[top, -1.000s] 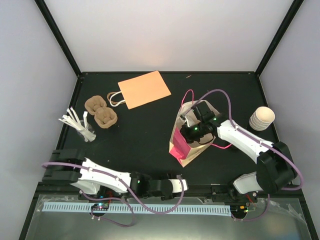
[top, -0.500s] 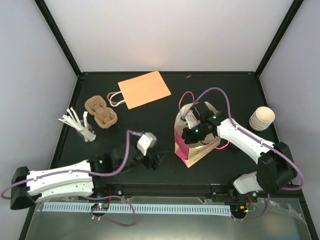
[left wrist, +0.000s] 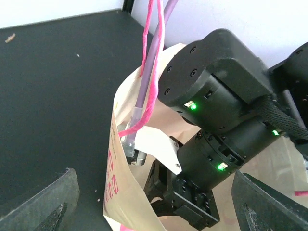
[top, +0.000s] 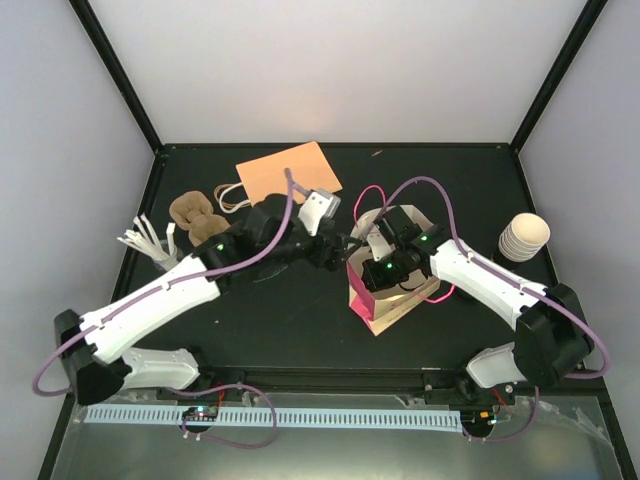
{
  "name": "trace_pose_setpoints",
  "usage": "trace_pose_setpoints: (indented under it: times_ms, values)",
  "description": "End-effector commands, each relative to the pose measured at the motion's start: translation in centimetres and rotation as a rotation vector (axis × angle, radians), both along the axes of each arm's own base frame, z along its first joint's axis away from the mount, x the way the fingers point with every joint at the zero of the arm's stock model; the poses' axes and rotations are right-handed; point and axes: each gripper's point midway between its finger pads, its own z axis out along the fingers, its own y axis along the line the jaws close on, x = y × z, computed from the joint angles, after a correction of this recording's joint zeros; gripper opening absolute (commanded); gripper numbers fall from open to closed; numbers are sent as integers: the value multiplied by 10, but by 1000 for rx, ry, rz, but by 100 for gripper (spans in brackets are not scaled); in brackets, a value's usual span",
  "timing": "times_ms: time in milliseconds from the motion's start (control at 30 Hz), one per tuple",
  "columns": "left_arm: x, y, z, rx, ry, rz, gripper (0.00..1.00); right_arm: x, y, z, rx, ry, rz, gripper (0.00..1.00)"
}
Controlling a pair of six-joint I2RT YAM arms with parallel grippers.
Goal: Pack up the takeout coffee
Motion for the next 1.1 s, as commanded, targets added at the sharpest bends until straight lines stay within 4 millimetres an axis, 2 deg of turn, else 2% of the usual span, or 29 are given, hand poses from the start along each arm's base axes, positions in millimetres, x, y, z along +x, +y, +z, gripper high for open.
trace_pose_setpoints:
  times_ms: [0, 33, 233, 333, 467, 567, 633, 700, 767, 1067]
  values:
    - [1, -8, -12, 132, 58, -72, 88, 5, 0, 4, -13, -48, 3, 1]
    - [6, -12, -21, 168, 77, -73, 86, 6, -1, 5, -14, -53, 2, 1]
    - [18, -25, -35, 259, 109, -86, 75, 6, -1, 6, -16, -64, 4, 1]
    - [30, -24, -48, 352, 136, -55, 68, 7, -2, 7, -20, -73, 5, 1]
    - [36, -21, -65, 486, 199, -41, 63, 7, -5, 5, -57, -91, 13, 1]
    - [45, -19, -77, 579, 234, -18, 48, 5, -6, 1, -68, -89, 9, 1]
    - [52, -16, -84, 629, 245, 10, 31, 4, -6, 0, -68, -89, 7, 1]
    - [55, -14, -85, 640, 240, 25, 14, 2, -8, -2, -81, -89, 8, 1]
    - [56, -14, -79, 621, 224, 30, 4, 0, -10, -5, -99, -86, 11, 1]
    - [55, -1, -38, 554, 130, 66, 2, -9, -20, -24, -231, -98, 21, 1]
